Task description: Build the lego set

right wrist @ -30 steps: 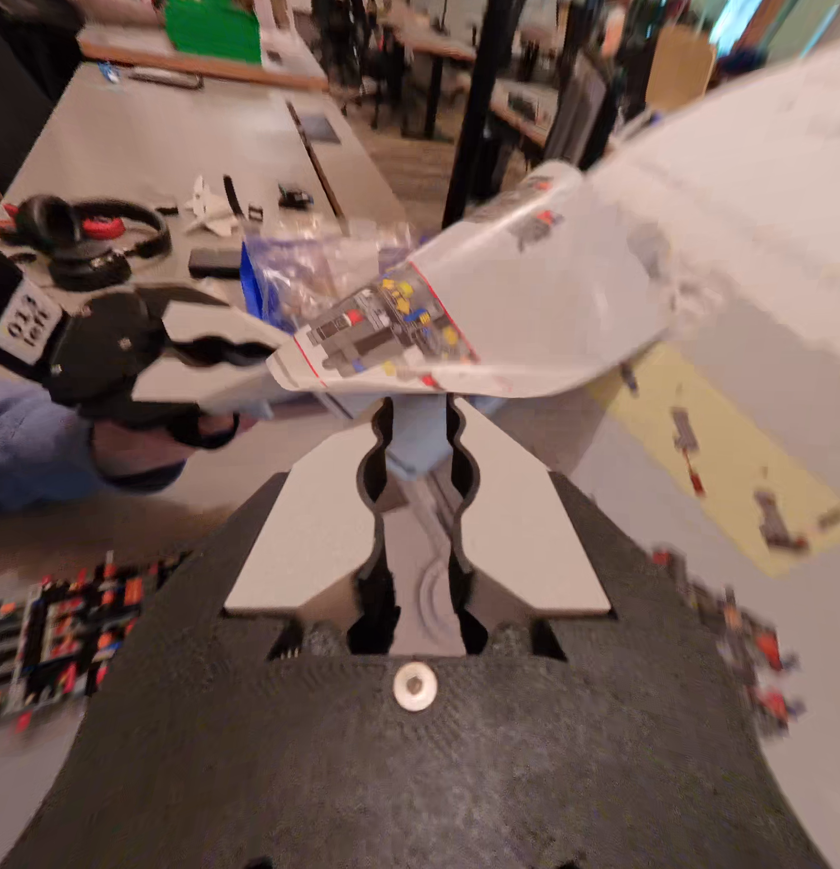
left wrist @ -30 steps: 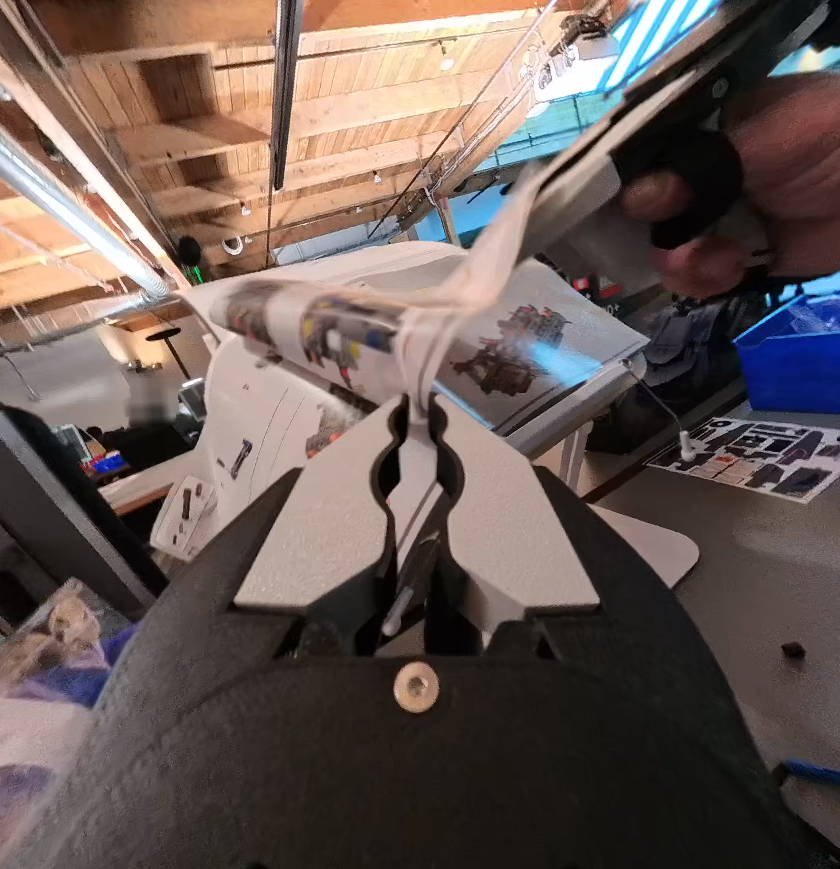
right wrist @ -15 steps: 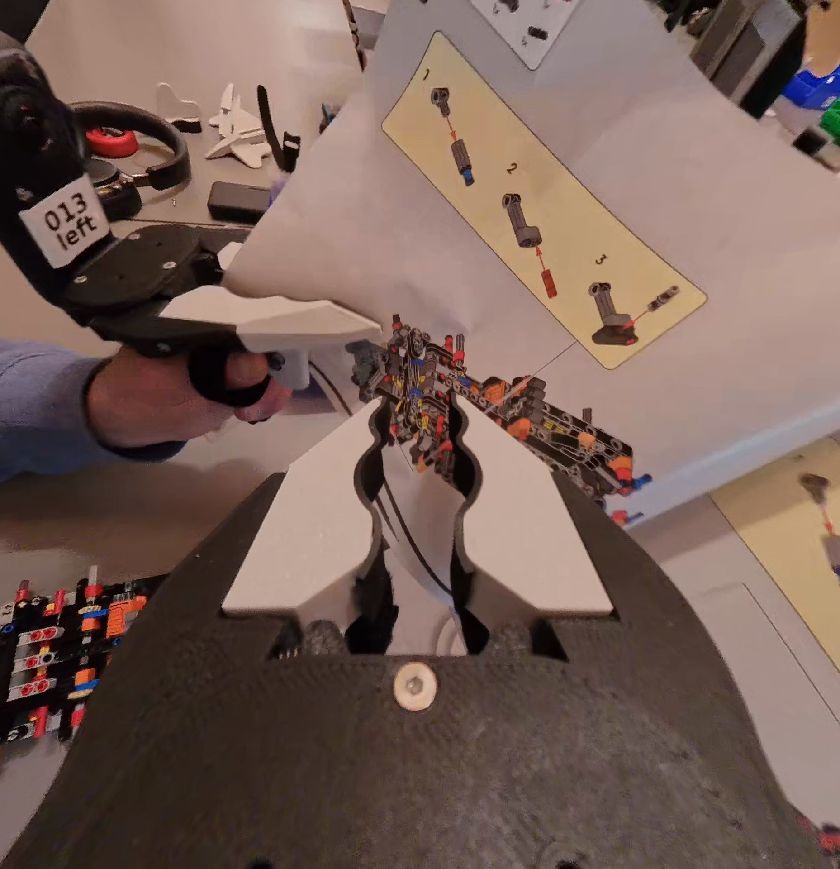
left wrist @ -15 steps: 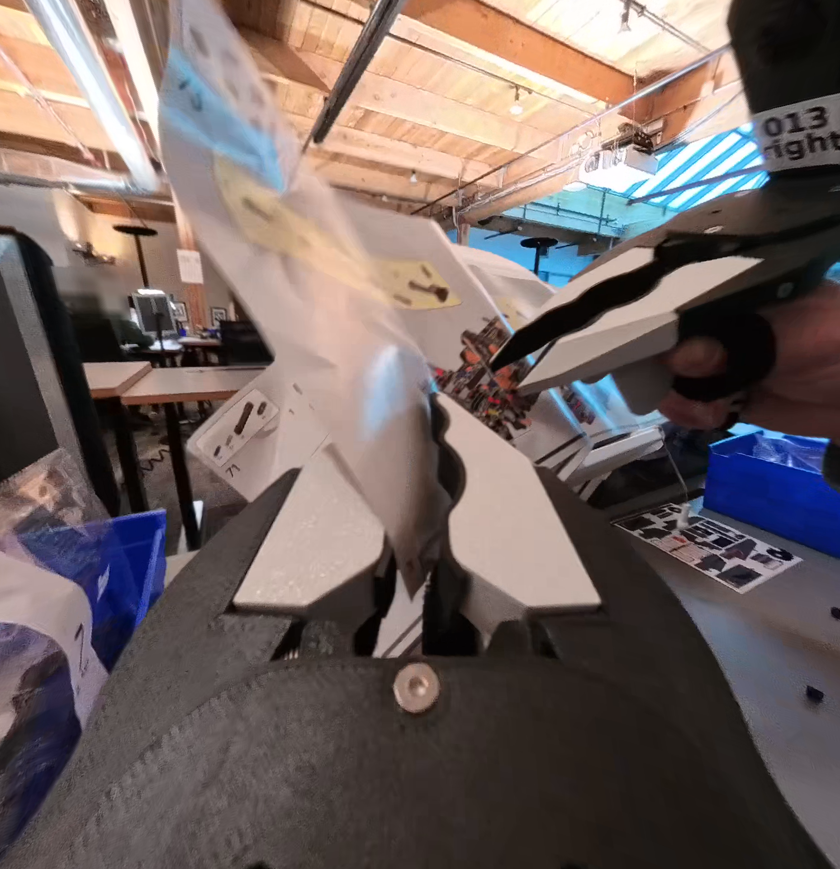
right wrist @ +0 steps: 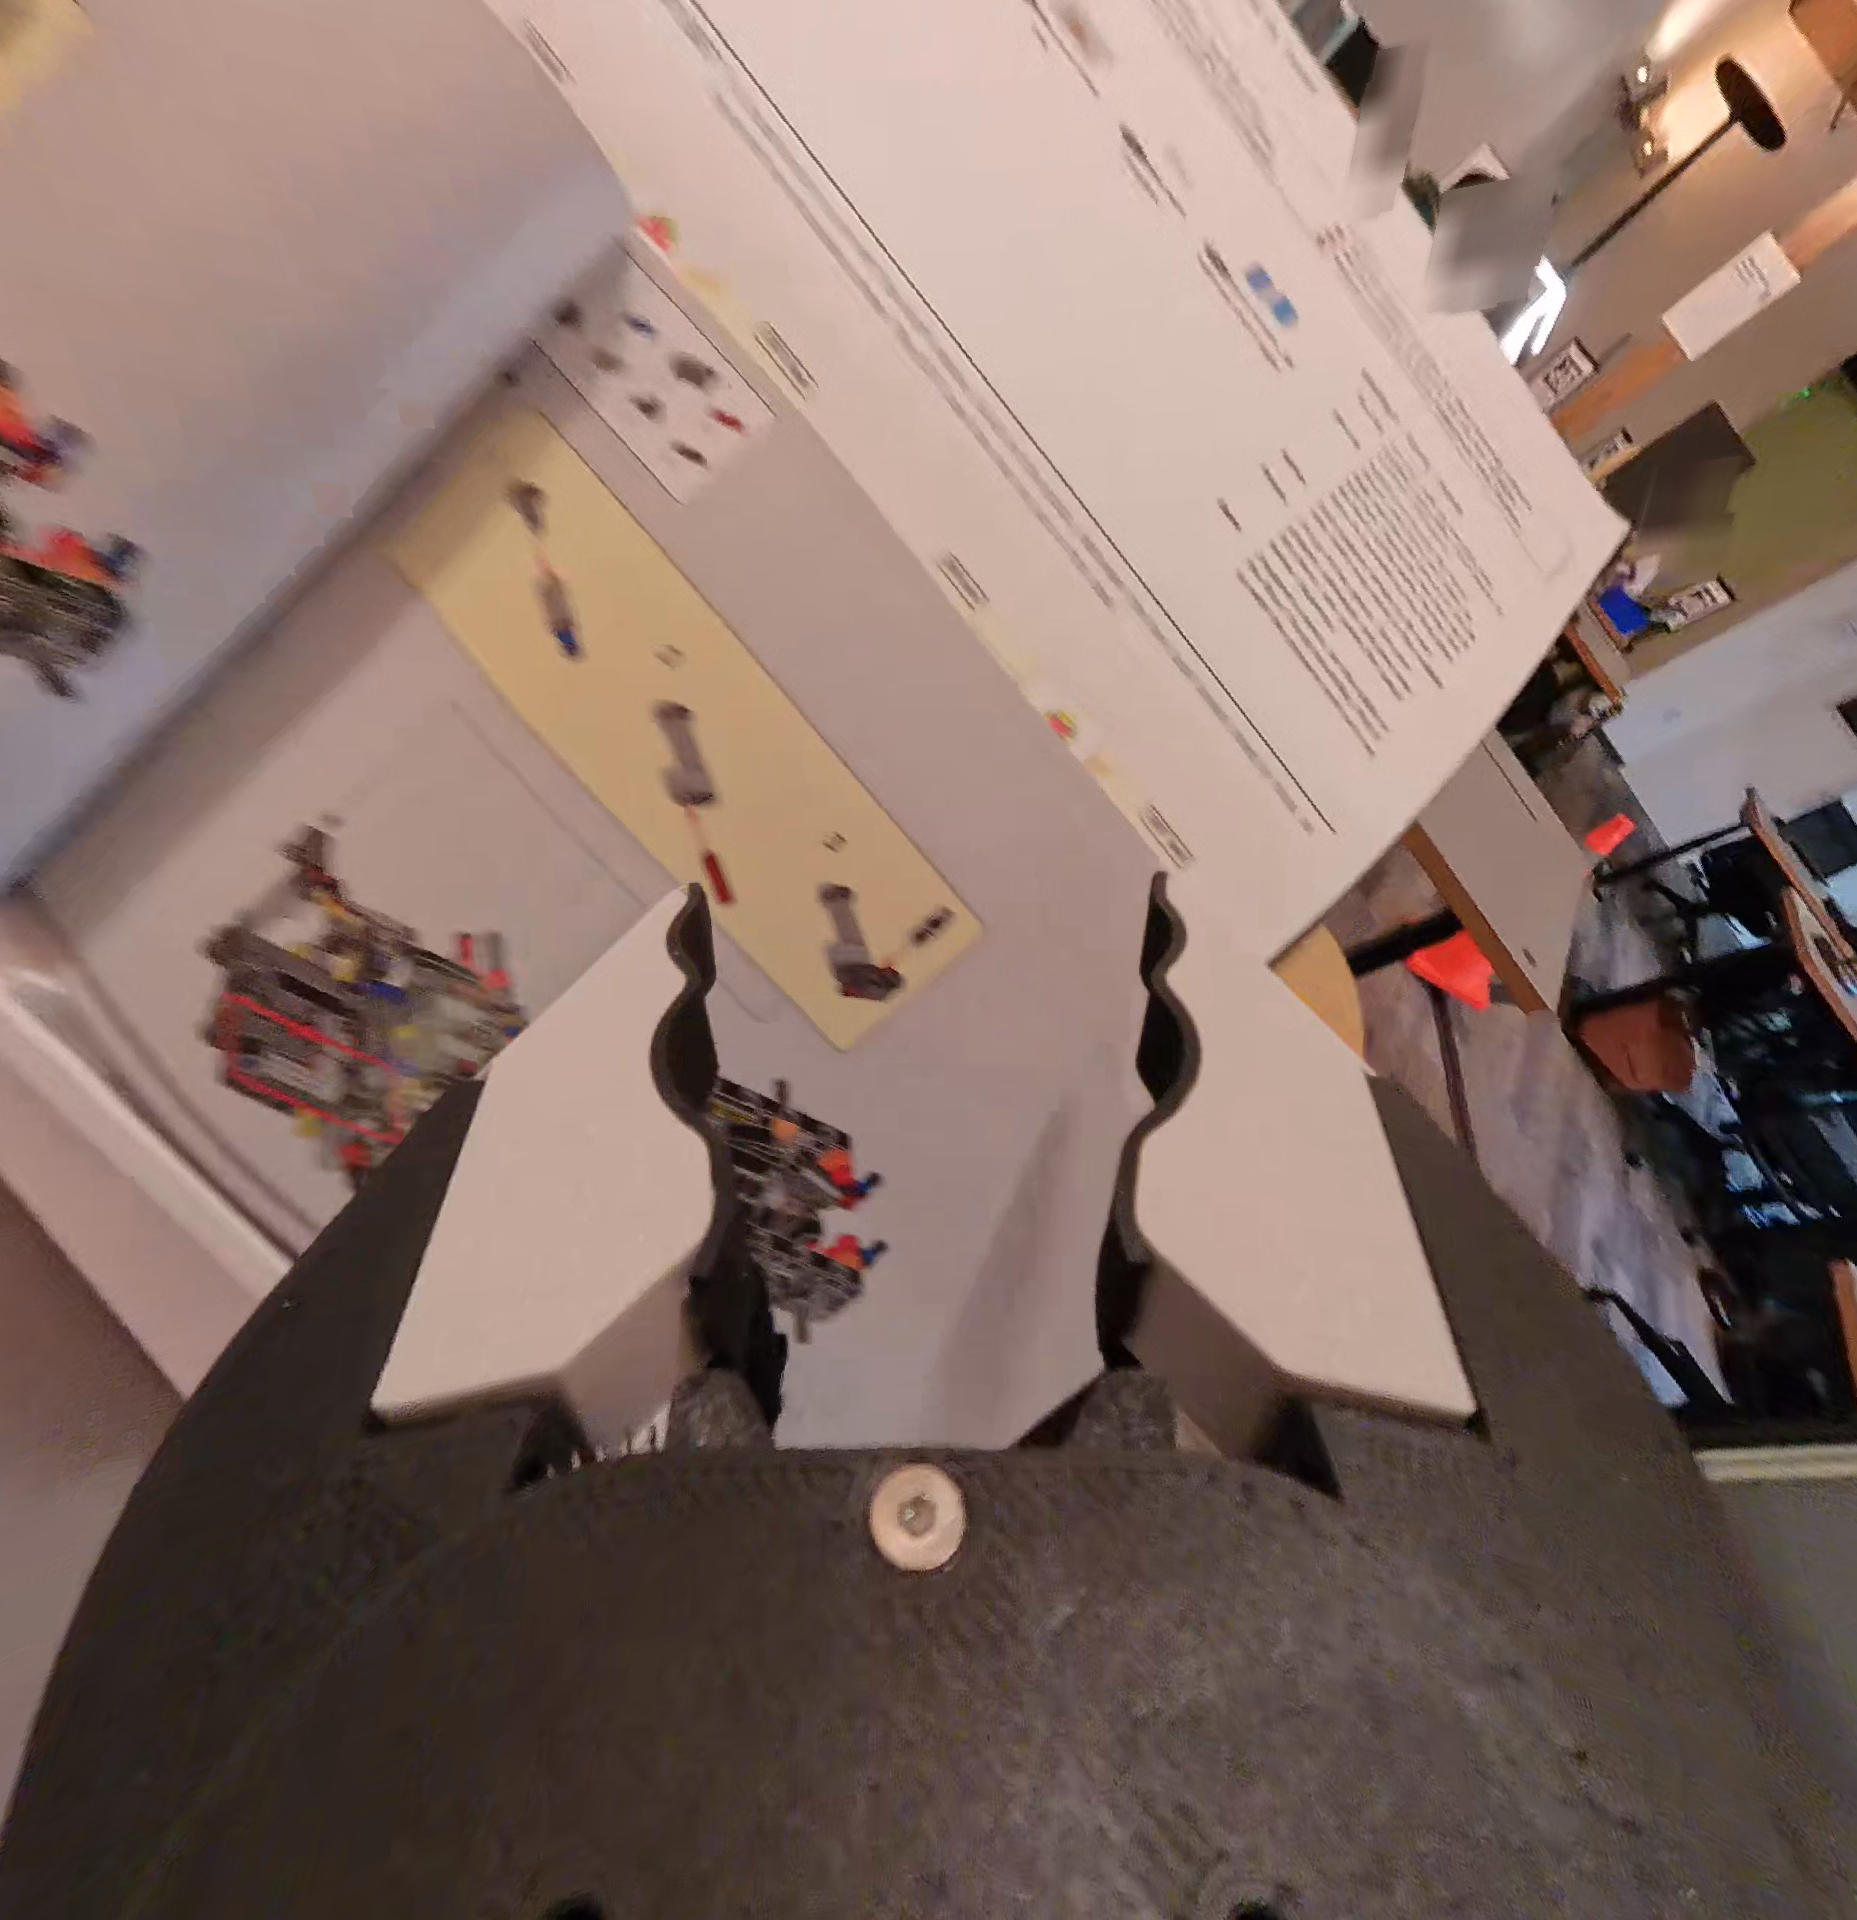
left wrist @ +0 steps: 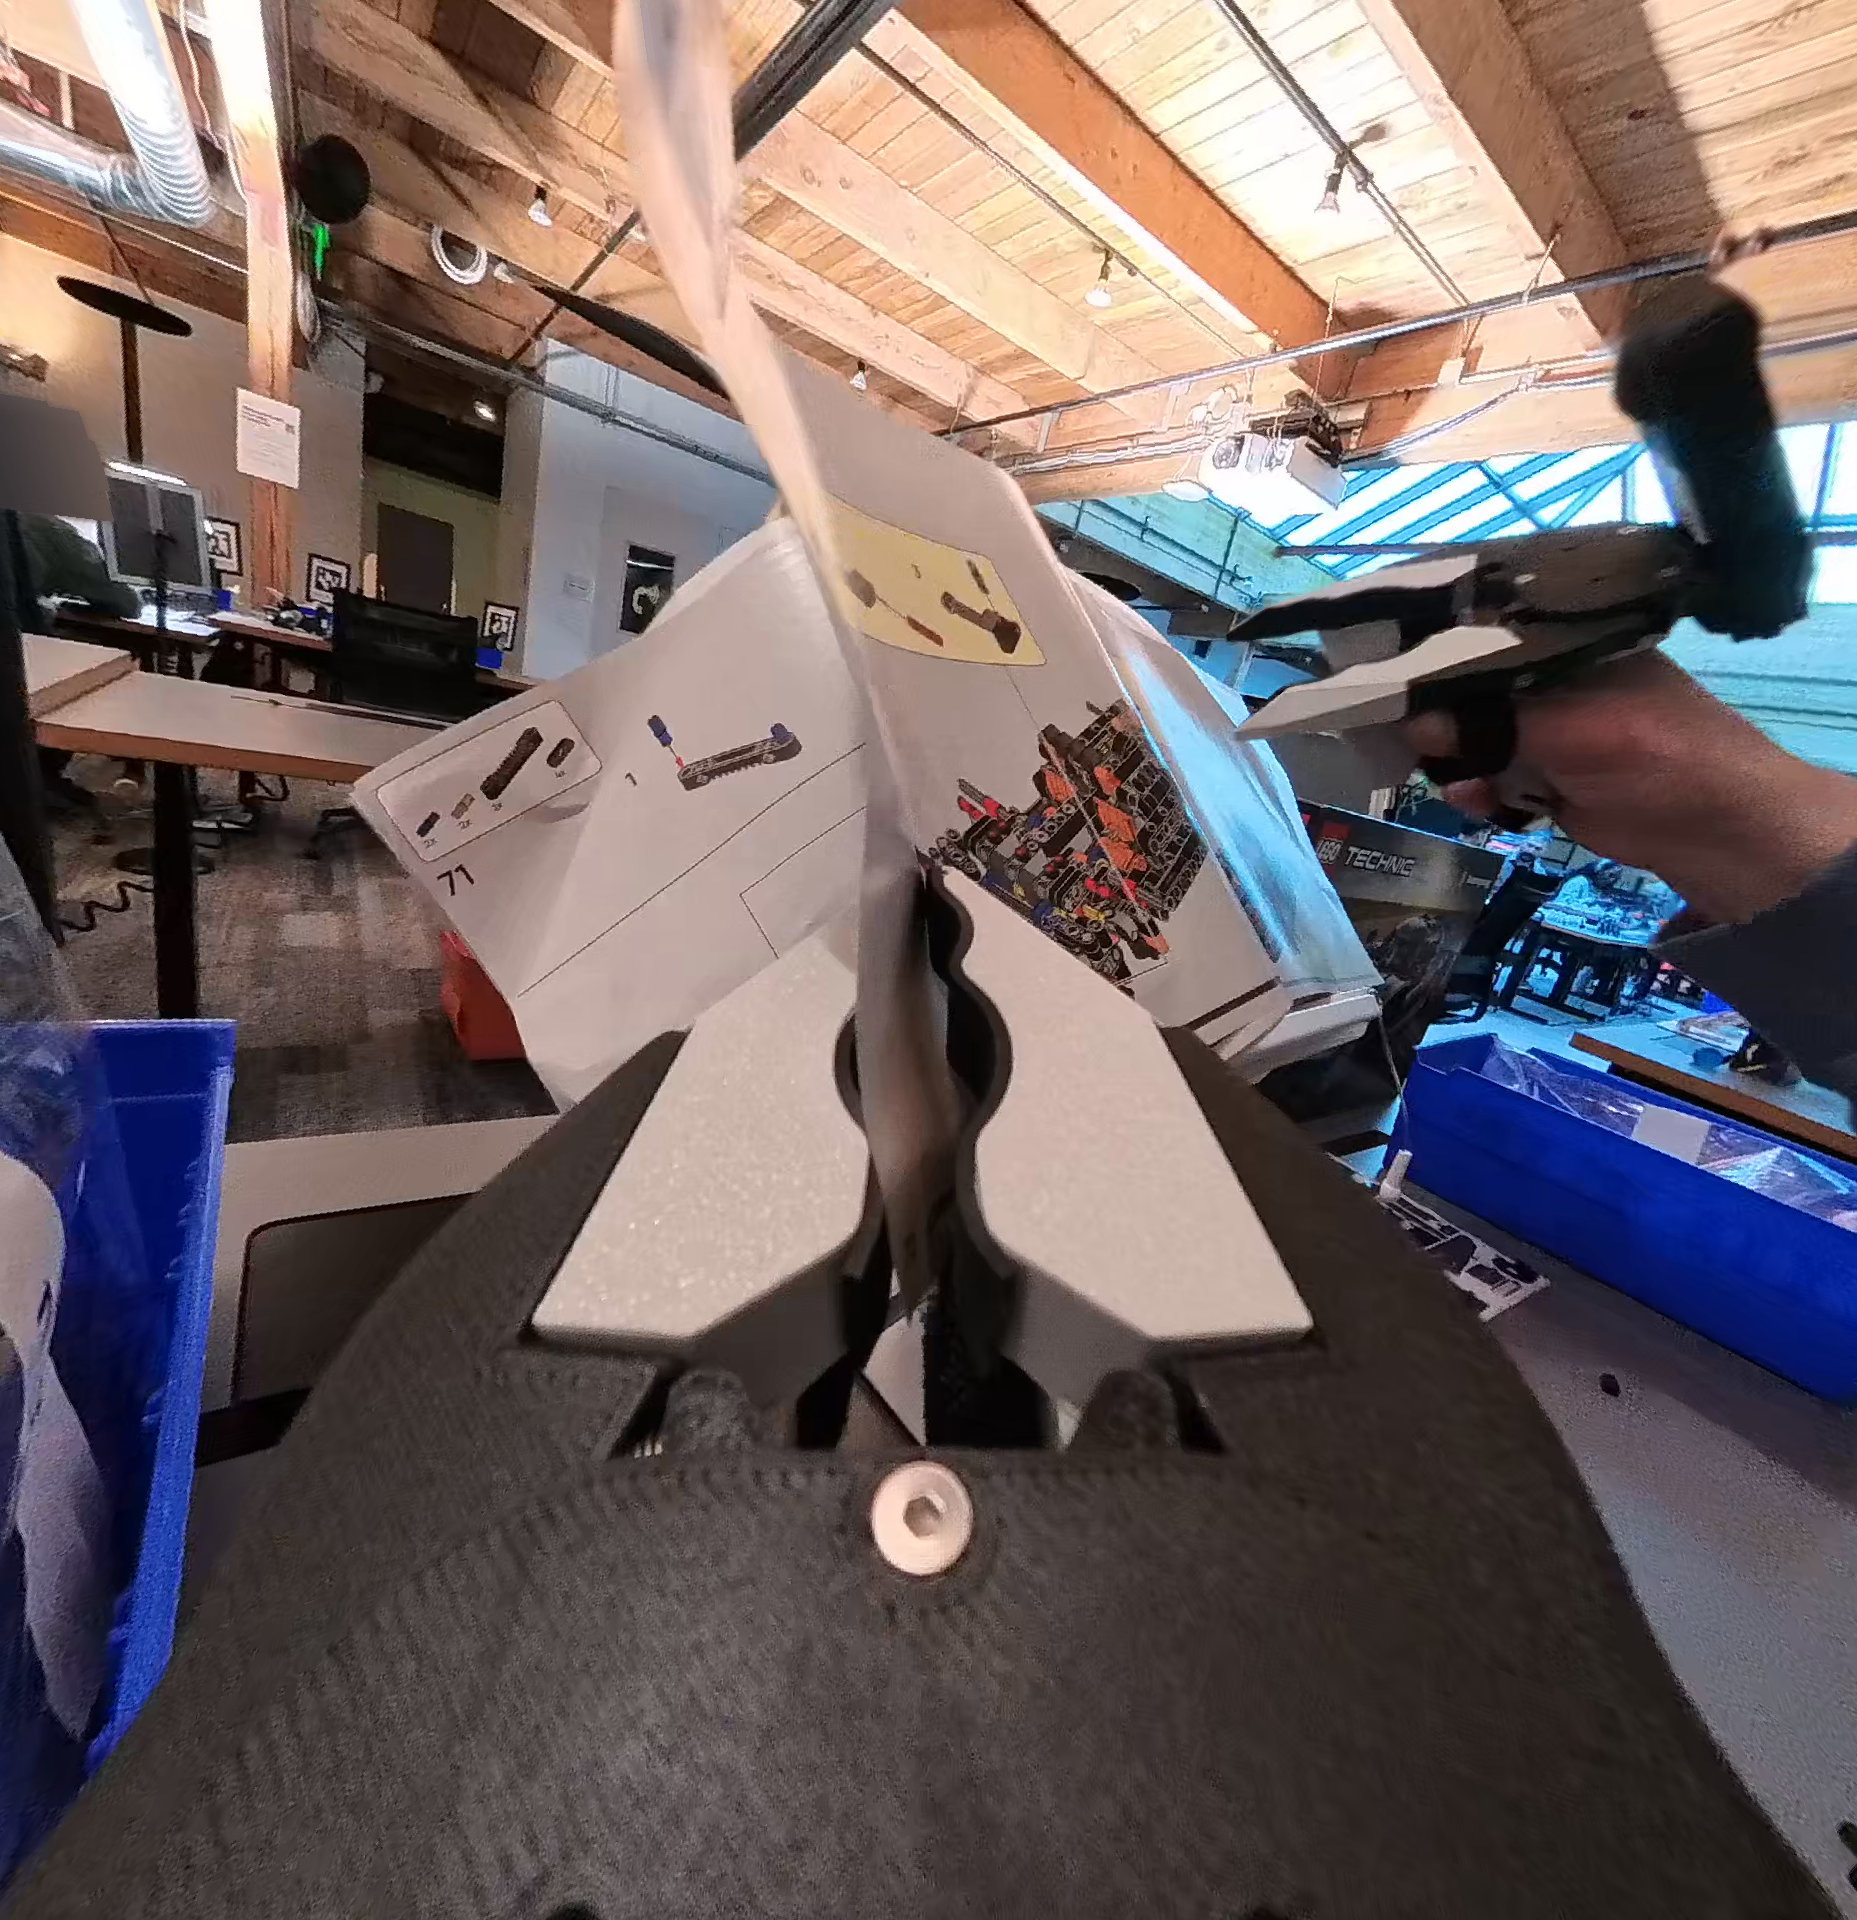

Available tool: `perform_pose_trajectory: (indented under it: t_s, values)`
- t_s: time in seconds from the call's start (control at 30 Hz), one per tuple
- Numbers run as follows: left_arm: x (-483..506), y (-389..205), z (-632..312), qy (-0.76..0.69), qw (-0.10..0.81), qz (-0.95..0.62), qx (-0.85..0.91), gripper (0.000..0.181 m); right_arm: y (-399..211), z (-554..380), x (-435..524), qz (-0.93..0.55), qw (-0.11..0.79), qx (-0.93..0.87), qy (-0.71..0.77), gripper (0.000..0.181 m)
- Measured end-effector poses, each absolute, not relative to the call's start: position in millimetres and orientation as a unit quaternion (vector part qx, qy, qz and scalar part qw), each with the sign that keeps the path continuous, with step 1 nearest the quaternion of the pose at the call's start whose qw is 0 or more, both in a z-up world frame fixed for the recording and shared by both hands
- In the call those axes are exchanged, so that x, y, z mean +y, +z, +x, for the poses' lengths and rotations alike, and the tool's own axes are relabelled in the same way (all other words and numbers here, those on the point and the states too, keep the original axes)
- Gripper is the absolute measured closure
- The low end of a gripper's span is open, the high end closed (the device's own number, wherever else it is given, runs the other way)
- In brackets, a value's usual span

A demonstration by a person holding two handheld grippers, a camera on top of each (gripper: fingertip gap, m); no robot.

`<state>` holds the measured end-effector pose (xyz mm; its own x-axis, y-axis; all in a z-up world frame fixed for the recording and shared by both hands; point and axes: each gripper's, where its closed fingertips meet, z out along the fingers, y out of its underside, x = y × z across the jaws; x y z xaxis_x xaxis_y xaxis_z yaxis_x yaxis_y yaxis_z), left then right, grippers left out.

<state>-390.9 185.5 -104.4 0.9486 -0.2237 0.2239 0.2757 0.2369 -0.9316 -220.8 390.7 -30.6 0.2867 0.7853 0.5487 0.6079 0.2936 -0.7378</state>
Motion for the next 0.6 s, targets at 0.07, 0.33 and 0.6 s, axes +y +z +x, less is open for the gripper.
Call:
perform_pose_trajectory:
  t_s: [0.07,0.33,0.6]
  values:
    - [186,-105,-391,-0.160,0.785,-0.598,-0.017,0.181,-36,-216,409,-0.597,0.538,-0.592,0.061,0.097]
    - [187,-103,-395,-0.175,0.781,-0.599,-0.009,0.181,-49,-218,426,-0.607,0.523,-0.593,0.082,0.104]
    - [187,-102,-395,-0.176,0.782,-0.598,-0.007,0.181,-51,-219,421,-0.595,0.524,-0.605,0.068,0.118]
